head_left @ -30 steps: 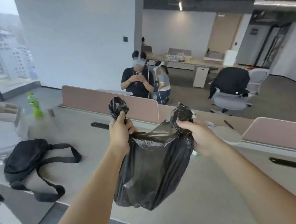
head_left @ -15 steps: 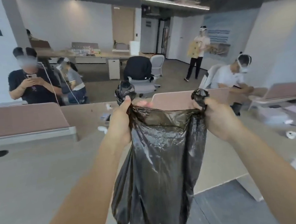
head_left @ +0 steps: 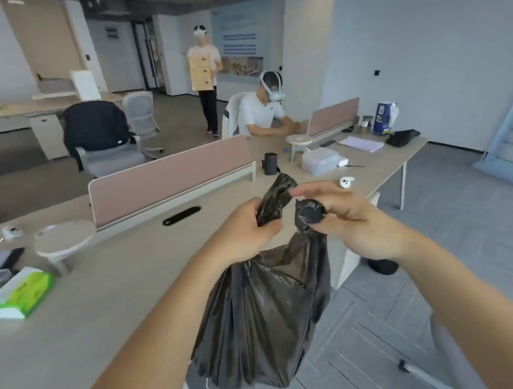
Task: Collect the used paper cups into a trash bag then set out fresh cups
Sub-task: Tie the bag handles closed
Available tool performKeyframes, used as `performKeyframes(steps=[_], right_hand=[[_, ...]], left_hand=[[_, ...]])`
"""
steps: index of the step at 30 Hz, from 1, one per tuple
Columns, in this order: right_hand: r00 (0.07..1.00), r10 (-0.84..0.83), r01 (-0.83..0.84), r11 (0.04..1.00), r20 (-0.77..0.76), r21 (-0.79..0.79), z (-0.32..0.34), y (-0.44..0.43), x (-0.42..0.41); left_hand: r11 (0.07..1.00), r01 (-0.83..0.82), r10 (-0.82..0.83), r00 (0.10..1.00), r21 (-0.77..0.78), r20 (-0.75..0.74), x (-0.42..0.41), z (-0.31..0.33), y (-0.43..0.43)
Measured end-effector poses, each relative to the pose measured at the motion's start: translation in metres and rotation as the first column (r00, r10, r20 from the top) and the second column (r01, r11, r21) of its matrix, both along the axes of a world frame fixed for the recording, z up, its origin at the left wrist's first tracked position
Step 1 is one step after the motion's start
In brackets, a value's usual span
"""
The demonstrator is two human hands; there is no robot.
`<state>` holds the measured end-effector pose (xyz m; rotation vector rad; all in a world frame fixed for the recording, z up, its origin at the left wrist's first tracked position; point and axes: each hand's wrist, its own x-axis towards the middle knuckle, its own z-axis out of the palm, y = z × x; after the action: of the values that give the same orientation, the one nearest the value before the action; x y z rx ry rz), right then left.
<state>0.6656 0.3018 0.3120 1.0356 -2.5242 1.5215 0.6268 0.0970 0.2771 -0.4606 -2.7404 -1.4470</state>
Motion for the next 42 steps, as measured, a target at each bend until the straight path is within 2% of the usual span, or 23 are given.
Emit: performKeyframes(steps=[5, 9, 12, 15, 18, 21, 23, 24, 27, 29, 30, 33, 35, 38, 42], right_hand=[[0.975, -0.217, 0.218, 0.976, -0.049, 0.012, -0.022, 0.073, -0.016], [0.927, -0.370, 0.374, 0.919, 0.051, -0.121, -0.042, 0.126, -0.017], [0.853, -0.519, 0.521, 0.845, 0.049, -0.120, -0.057, 0.162, -0.026], [0.771, -0.637, 0.634, 0.769, -0.016, -0.082, -0.064, 0.190, -0.037], [0.680, -0.734, 0.732, 0.678, 0.007, -0.067, -0.063, 0.216, -0.056], [0.511, -0.859, 0.858, 0.508, -0.020, 0.074, -0.058, 0.241, -0.089], [0.388, -0.919, 0.896, 0.392, 0.064, 0.209, -0.056, 0.254, -0.112], [0.349, -0.928, 0.884, 0.371, 0.126, 0.283, -0.055, 0.258, -0.121], [0.343, -0.915, 0.727, 0.402, 0.212, 0.557, -0.058, 0.269, -0.145], [0.379, -0.866, 0.585, 0.497, 0.327, 0.641, -0.061, 0.276, -0.157], [0.381, -0.815, 0.534, 0.579, 0.436, 0.617, -0.063, 0.280, -0.162], [0.353, -0.523, 0.478, 0.814, 0.776, 0.331, -0.076, 0.291, -0.178], [0.351, -0.323, 0.476, 0.870, 0.879, 0.130, -0.090, 0.304, -0.194], [0.382, -0.180, 0.544, 0.837, 0.907, -0.063, -0.111, 0.322, -0.220], [0.432, -0.089, 0.623, 0.748, 0.897, -0.226, -0.132, 0.348, -0.260]], left_hand=[[0.933, 0.350, -0.344, 0.936, -0.080, 0.081, -0.020, -0.003, 0.095], [0.846, 0.528, -0.509, 0.841, -0.072, 0.184, -0.043, -0.018, 0.154], [0.783, 0.620, -0.596, 0.771, -0.046, 0.225, -0.062, -0.031, 0.195], [0.745, 0.667, -0.655, 0.737, -0.025, 0.168, -0.084, -0.040, 0.235], [0.738, 0.673, -0.671, 0.725, 0.043, 0.158, -0.107, -0.047, 0.266], [0.758, 0.643, -0.644, 0.764, -0.109, 0.026, -0.133, -0.058, 0.287], [0.745, 0.636, -0.662, 0.742, -0.200, -0.104, -0.152, -0.064, 0.298], [0.733, 0.650, -0.679, 0.717, -0.202, -0.157, -0.162, -0.065, 0.302], [0.672, 0.721, -0.737, 0.628, -0.168, -0.250, -0.194, -0.065, 0.314], [0.626, 0.761, -0.773, 0.575, -0.172, -0.267, -0.216, -0.070, 0.324], [0.622, 0.765, -0.775, 0.570, -0.167, -0.273, -0.225, -0.073, 0.328], [0.683, 0.722, -0.707, 0.615, -0.111, -0.349, -0.250, -0.082, 0.341], [0.736, 0.674, -0.634, 0.656, -0.062, -0.409, -0.267, -0.088, 0.351], [0.712, 0.695, -0.661, 0.620, -0.094, -0.422, -0.290, -0.097, 0.367], [0.609, 0.787, -0.791, 0.595, -0.097, -0.144, -0.327, -0.101, 0.390]])
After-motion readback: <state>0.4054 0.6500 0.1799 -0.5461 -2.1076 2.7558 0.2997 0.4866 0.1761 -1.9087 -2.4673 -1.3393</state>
